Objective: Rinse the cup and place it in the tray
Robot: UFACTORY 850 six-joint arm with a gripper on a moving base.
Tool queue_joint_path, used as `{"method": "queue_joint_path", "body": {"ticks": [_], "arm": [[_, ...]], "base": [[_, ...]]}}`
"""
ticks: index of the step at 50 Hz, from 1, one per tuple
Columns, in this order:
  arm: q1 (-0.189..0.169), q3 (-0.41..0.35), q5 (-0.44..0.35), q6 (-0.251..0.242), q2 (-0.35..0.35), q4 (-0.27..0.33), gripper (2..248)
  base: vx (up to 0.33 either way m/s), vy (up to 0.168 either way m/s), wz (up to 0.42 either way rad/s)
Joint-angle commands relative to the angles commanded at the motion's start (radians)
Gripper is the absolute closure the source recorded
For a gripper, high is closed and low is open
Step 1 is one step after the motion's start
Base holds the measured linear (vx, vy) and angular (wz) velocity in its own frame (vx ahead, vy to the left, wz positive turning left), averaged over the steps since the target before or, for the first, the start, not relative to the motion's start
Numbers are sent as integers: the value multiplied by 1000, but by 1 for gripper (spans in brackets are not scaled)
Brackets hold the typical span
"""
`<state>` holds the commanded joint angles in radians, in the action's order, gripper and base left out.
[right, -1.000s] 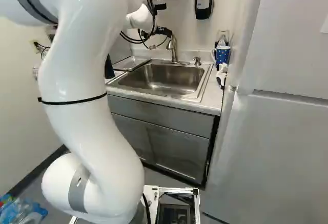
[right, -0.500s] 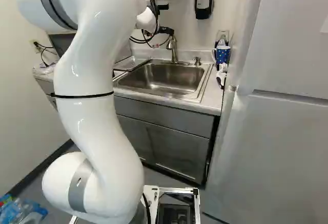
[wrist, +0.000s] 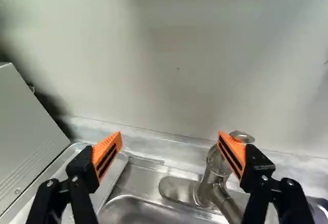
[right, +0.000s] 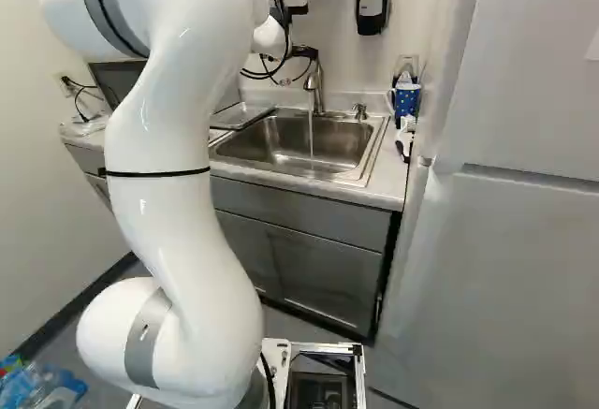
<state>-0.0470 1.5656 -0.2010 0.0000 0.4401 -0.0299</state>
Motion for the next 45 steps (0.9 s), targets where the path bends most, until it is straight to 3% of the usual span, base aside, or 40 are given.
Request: {"method": "queue_joint_path", "body": {"ticks": [20,45], "arm": [[0,-9,-9,0,-7,0,3],[-22,-142,-9,0,-119,42,3]], "base": [[0,0,0],[0,0,0]]}}
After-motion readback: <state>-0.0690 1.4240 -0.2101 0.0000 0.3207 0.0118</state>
